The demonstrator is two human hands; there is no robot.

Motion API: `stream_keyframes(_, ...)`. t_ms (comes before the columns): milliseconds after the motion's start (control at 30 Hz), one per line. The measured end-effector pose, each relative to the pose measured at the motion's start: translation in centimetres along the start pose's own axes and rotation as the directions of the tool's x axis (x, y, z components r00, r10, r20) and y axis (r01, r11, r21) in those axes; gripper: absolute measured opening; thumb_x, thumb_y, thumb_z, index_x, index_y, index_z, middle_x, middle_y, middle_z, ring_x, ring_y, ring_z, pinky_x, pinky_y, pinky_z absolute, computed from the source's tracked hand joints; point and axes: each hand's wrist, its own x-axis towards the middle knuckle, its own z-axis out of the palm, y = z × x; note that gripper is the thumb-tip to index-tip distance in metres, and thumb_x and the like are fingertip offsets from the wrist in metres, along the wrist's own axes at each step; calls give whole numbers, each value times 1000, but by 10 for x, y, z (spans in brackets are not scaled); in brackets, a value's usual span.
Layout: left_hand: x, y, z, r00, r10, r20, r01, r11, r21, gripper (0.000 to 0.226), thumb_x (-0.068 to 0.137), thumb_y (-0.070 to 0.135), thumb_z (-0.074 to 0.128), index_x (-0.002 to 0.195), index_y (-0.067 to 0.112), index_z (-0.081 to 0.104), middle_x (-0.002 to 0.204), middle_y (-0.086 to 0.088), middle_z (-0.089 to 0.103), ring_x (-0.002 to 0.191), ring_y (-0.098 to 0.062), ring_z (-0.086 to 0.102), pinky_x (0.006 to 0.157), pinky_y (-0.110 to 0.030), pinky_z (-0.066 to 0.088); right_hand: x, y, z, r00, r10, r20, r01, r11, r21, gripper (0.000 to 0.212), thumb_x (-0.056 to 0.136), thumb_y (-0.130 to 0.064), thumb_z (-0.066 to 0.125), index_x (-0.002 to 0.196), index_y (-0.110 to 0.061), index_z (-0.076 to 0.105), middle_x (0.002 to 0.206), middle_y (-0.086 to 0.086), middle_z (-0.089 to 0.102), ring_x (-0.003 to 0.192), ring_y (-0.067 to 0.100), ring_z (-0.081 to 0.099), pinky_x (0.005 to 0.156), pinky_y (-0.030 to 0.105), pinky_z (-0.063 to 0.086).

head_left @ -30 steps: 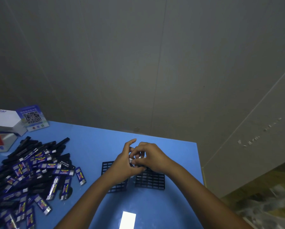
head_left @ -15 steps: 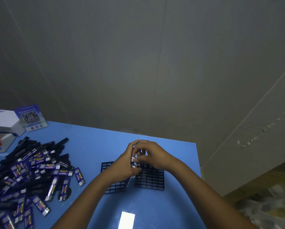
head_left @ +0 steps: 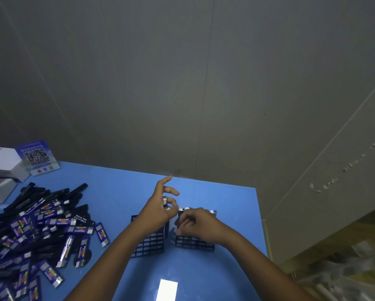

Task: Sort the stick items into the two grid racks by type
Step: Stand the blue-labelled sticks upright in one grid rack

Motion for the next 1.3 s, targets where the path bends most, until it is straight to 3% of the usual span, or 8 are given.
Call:
stream_keyframes(167, 2, 3, 1, 999, 10, -42, -11, 1000, -13, 68, 91, -6, 56, 144, 24, 27, 114, -4, 56, 74, -4, 60, 73, -25, 53, 4, -1, 16, 995, -52, -86, 65, 985, 159, 17, 81, -18, 82, 95, -18, 72, 87, -6, 75, 86, 7, 70, 84, 24, 56)
stream_keyframes(300, 3, 3, -1, 998, -21, -53, 19, 999, -50, 61, 94, -5, 48, 144, 24, 28, 114, -2, 57, 74, -14, 61, 72, -30, 53, 6, -2, 19, 990, -65, -127, 92, 972, 218, 21, 80, -18, 83, 98, -14, 73, 93, 4, 76, 93, 19, 73, 92, 34, 58)
stream_keyframes(467, 2, 3, -2, 998, -43, -54, 40, 998, -52, 57, 95, -6, 42, 143, 25, 29, 114, -2, 57, 76, -12, 62, 71, -27, 54, 8, -2, 21, 988, -66, -141, 99, 965, 245, 27, 81, -17, 83, 104, -10, 71, 95, 9, 76, 95, 25, 72, 93, 35, 57)
stream_keyframes(700, 1, -2, -5, 997, -56, -60, 51, 995, -86, 57, 96, -7, 41, 143, 20, 28, 115, -6, 55, 73, -19, 65, 69, -30, 55, 6, -1, 19, 991, -92, -101, 105, 986, 128, 17, 82, -18, 81, 92, -16, 68, 76, -6, 68, 71, 8, 64, 74, 23, 53)
stream_keyframes(867, 0, -12, -6, 994, -35, -102, 24, 994, -111, 59, 94, -14, 38, 141, 20, 28, 114, -11, 53, 78, -17, 69, 72, -26, 57, 3, 5, 10, 992, -53, -119, 42, 995, -95, 22, 80, -15, 79, 80, -26, 60, 66, -12, 61, 60, 1, 55, 63, 16, 46)
stream_keyframes(1000, -1, -19, -9, 994, -35, -101, 28, 997, -72, 63, 92, -16, 39, 140, 23, 27, 113, -12, 53, 85, -23, 70, 77, -28, 57, 3, 12, 1, 966, -65, -250, -1, 967, -254, 22, 79, -14, 74, 84, -25, 56, 68, -4, 65, 64, 10, 60, 68, 33, 52)
stream_keyframes(1100, -3, -23, -8, 995, -44, -89, 40, 998, -44, 64, 92, -16, 39, 143, 21, 26, 113, -11, 54, 86, -23, 70, 78, -27, 57, 5, 11, -1, 952, -76, -297, -9, 962, -274, 23, 83, -13, 70, 92, -30, 56, 69, -3, 67, 64, 9, 60, 68, 33, 52)
stream_keyframes(1300, -5, -29, -9, 995, -33, -94, 31, 999, -23, 63, 92, -15, 38, 143, 20, 26, 113, -10, 54, 85, -22, 69, 78, -27, 57, 13, 4, 1, 945, -151, -291, 20, 912, -409, 3, 91, -30, 63, 89, -29, 64, 72, -12, 58, 71, 6, 56, 72, 35, 51)
